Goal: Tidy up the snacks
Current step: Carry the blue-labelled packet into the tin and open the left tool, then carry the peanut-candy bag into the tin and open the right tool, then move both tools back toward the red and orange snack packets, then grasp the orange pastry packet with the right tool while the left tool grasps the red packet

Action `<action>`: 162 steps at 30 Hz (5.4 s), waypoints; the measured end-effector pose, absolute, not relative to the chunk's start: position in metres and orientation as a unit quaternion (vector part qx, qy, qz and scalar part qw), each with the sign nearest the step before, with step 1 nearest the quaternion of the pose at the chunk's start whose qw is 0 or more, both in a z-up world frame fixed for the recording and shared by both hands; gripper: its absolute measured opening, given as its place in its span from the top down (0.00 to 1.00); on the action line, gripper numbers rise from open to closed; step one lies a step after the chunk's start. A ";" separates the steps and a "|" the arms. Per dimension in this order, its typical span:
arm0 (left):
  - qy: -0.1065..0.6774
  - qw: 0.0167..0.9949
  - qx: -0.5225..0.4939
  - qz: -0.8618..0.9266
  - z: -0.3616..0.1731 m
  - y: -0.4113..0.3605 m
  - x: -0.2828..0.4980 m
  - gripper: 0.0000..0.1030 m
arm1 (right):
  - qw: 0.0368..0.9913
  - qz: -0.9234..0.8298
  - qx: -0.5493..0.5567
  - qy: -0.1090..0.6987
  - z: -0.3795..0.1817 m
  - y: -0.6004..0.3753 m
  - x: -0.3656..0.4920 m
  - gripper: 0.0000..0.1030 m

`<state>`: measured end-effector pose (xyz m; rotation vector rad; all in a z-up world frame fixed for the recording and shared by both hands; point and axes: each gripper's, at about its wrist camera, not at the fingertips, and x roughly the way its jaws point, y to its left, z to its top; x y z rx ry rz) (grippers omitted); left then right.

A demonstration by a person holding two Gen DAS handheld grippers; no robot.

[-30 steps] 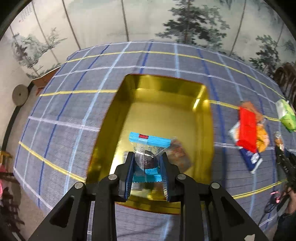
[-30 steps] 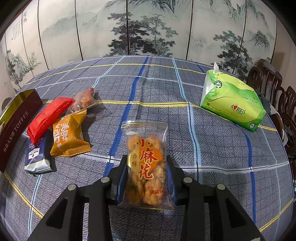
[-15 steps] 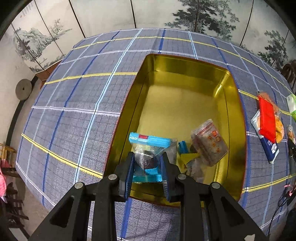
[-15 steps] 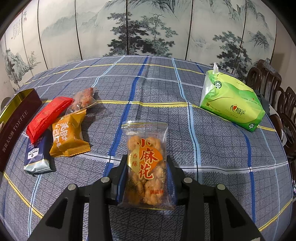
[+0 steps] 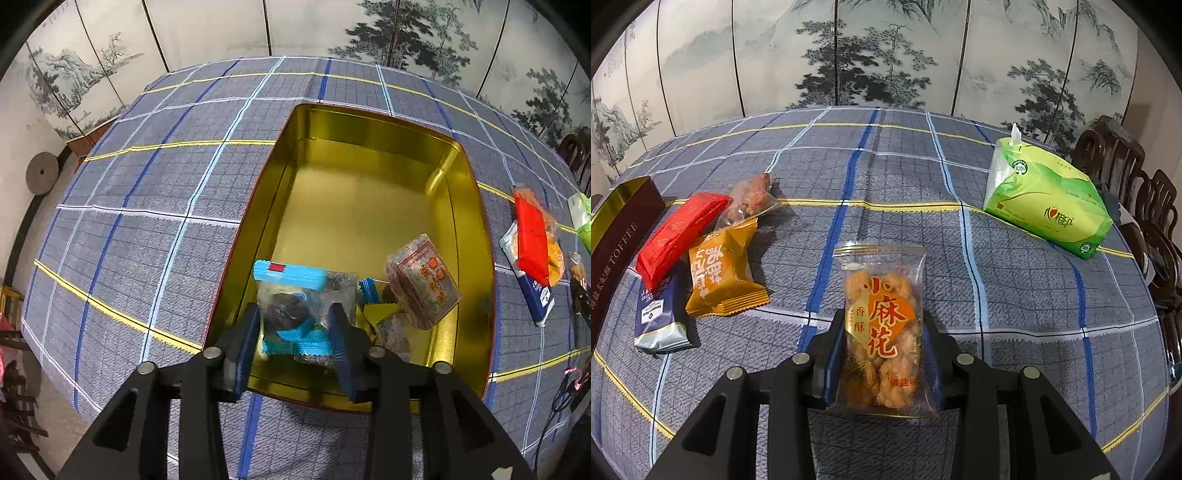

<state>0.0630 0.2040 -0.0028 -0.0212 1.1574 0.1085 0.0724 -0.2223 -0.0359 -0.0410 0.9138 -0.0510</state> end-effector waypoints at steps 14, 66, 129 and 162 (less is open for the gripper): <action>0.512 0.858 -0.022 0.034 0.014 0.203 0.054 0.39 | 0.910 -0.034 0.012 0.413 0.005 -0.204 0.060 0.64; 0.475 0.866 -0.105 0.114 0.039 0.291 -0.014 0.26 | 0.841 0.286 -0.106 0.447 0.010 0.136 0.051 0.64; 0.486 0.870 0.055 -0.059 0.031 0.045 0.066 0.25 | 0.875 0.132 -0.056 0.462 -0.032 -0.124 0.115 0.49; 0.549 0.823 0.095 -0.115 -0.033 -0.049 0.164 0.41 | 0.903 0.052 0.009 0.427 -0.039 -0.226 0.083 0.62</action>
